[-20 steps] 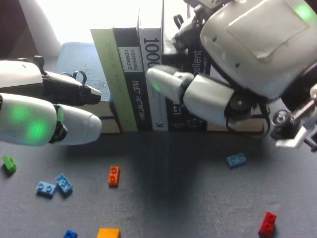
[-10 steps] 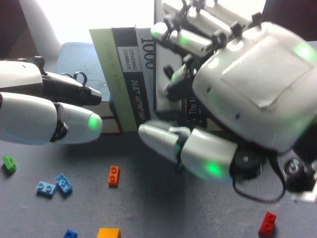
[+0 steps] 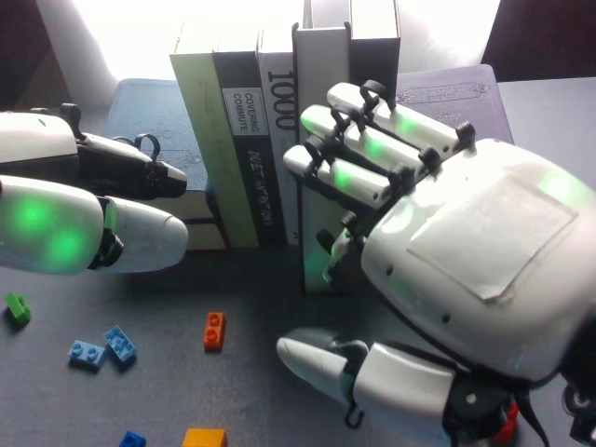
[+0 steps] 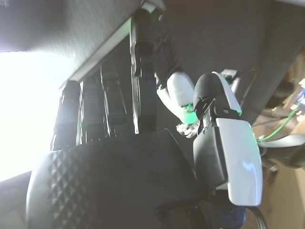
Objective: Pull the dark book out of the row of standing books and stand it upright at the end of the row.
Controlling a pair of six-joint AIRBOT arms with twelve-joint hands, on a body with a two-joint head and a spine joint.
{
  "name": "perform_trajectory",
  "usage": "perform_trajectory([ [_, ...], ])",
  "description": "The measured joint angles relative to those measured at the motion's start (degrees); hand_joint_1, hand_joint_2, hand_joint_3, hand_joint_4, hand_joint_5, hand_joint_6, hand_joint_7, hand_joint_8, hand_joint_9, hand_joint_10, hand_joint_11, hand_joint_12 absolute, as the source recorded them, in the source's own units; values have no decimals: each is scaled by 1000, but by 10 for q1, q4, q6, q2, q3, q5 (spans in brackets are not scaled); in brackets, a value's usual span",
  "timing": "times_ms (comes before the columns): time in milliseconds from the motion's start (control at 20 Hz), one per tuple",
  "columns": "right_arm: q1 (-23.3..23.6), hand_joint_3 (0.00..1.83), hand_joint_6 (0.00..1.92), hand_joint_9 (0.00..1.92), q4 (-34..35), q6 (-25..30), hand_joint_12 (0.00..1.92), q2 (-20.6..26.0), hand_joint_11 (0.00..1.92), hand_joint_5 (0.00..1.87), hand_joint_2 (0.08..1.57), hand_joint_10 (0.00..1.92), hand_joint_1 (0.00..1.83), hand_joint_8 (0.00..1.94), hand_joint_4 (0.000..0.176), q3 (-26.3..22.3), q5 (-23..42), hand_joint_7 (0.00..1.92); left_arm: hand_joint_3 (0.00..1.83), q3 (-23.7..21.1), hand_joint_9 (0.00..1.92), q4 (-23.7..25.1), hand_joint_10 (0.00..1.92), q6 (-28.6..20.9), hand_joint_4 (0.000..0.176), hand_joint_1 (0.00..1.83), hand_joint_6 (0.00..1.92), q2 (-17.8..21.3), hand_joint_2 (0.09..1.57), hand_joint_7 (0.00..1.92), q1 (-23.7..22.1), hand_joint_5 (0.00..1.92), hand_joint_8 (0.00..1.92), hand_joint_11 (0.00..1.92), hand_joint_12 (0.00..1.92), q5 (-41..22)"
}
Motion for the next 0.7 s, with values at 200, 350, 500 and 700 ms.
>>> perform_trajectory([
  [200, -24, 1, 0, 0, -3, -19, 0, 1, 0, 1025, 1248, 0, 0, 6, 0, -4, -3, 215, 5, 0, 296, 0, 0, 0, 13, 91, 0, 1, 1338, 244, 0, 222, 0, 368, 0, 1],
  [350, -48, 1, 7, 1, -2, -24, 0, 1, 0, 1044, 1252, 0, 0, 9, 0, -5, -16, 250, 0, 0, 322, 0, 9, 0, 22, 99, 10, 1, 1332, 272, 0, 254, 7, 410, 16, 1],
  [500, -75, 0, 3, 1, 6, -31, 0, 1, 0, 1033, 1246, 0, 8, 6, 0, -5, -37, 244, 0, 0, 317, 0, 11, 0, 24, 61, 7, 1, 1331, 268, 0, 237, 8, 404, 19, 1],
  [700, -80, 2, 7, 0, 13, -32, 0, 1, 0, 1044, 1253, 0, 17, 15, 0, -5, -45, 266, 0, 0, 305, 0, 3, 0, 10, 139, 3, 1, 1333, 265, 0, 247, 2, 382, 4, 1],
])
